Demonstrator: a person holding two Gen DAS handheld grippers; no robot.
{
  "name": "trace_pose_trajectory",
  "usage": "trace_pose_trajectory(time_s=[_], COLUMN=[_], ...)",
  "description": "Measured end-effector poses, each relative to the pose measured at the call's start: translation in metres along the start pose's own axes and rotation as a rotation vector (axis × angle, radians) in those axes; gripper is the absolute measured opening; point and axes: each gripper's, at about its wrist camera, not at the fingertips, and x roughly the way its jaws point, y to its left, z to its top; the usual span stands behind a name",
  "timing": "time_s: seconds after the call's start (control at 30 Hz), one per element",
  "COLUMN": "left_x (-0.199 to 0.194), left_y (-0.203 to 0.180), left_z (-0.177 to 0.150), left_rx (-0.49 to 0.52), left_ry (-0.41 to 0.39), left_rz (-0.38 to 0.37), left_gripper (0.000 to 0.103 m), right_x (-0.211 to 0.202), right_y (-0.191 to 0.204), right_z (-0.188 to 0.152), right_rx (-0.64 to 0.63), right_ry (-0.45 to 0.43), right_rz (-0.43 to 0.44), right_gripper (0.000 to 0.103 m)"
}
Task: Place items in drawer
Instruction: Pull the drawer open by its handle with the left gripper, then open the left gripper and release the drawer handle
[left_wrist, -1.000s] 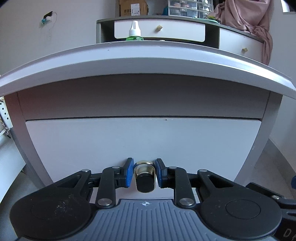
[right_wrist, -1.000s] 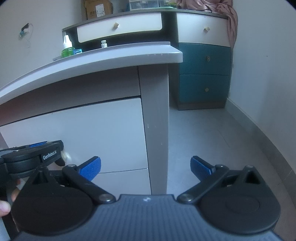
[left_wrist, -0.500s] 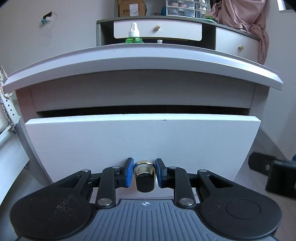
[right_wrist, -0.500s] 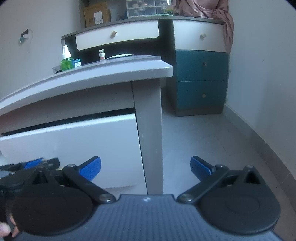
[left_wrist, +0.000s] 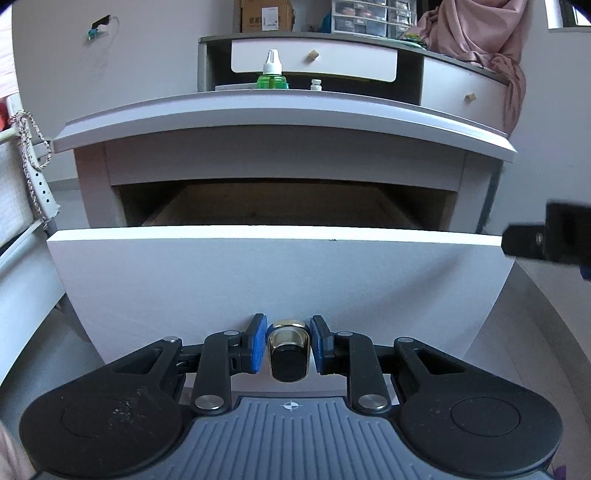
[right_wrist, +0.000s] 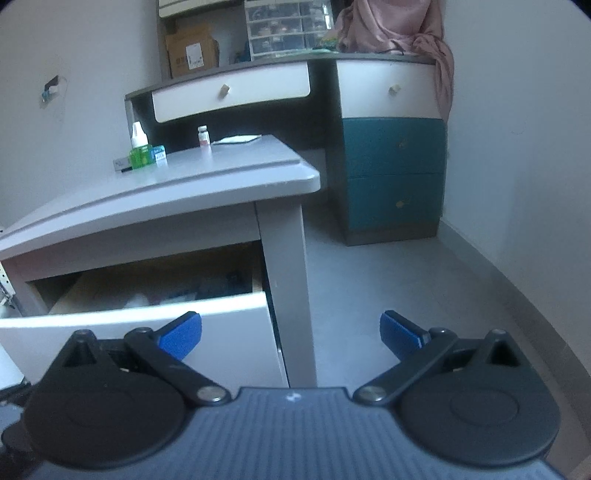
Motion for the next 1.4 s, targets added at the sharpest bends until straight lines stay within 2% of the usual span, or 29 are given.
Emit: trace_pose_trajectory(time_s=[1.13, 1.4], left_x=[-0.052, -0.053], left_y=[0.016, 0.02], left_z=[-0.026, -0.029], left_rx=[-0.005, 0.003], left_ry=[0.049, 0.047], left_rz=[-0.051, -0.06], left_gripper=[0.026, 0.027], right_x=[-0.014, -0.012], right_y=[0.028, 0.036], right_z=[0.001, 0.002], right_rx=[-0.018, -0.025], right_ry=[-0.009, -0.005], right_rz=[0.015, 0.011], right_gripper=[0.103, 0.103])
